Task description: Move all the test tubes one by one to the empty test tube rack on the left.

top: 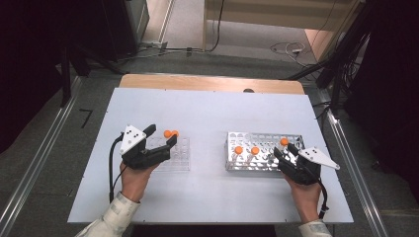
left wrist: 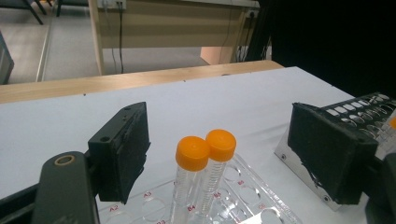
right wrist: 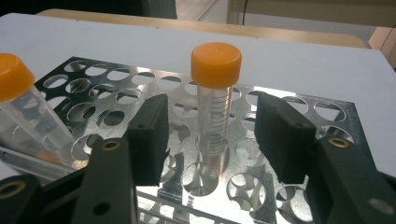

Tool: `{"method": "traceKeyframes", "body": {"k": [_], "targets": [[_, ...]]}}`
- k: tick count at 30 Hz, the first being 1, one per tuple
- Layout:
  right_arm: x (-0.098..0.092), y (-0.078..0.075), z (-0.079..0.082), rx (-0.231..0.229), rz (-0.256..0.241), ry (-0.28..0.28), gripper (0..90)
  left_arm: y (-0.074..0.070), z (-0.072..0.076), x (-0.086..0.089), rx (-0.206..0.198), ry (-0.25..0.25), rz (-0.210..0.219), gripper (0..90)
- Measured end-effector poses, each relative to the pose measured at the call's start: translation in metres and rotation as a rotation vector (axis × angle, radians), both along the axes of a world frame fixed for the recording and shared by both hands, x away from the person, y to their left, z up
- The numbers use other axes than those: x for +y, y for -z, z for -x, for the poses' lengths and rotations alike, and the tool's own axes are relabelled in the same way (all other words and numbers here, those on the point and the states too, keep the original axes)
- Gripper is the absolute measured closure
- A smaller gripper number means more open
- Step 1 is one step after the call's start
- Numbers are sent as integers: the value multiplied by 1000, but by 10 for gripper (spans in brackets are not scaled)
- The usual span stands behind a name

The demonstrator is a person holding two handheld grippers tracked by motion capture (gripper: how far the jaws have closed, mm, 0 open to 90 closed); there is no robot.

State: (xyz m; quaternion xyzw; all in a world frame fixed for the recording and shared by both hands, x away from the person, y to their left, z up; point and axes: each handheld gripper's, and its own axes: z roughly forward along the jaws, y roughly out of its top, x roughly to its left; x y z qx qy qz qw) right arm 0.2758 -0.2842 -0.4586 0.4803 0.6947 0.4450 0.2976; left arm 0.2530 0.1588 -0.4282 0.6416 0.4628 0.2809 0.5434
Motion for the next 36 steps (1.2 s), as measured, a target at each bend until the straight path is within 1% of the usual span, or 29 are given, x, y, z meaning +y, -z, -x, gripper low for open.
{"method": "traceKeyframes", "body": {"k": [5,8,13,21,26,29,33,36], "targets": [[2,2,-4,-4,12,5,540,0,0,0,4,1,3,203],[2,3,-5,-11,17,9,568,0,0,0,6,4,4,203],[3,5,-8,1,19,-1,600,0,0,-1,5,4,5,203],[5,8,-9,6,39,7,711,0,0,-1,6,6,2,203],[4,6,-8,-5,38,3,716,0,0,-1,5,6,2,203],[4,3,-7,-15,27,8,717,0,0,-1,3,5,4,203],[4,-4,-3,-43,16,14,718,0,1,-1,3,5,3,202],[3,-10,1,-66,-1,22,719,0,1,-1,3,5,2,202]]}}
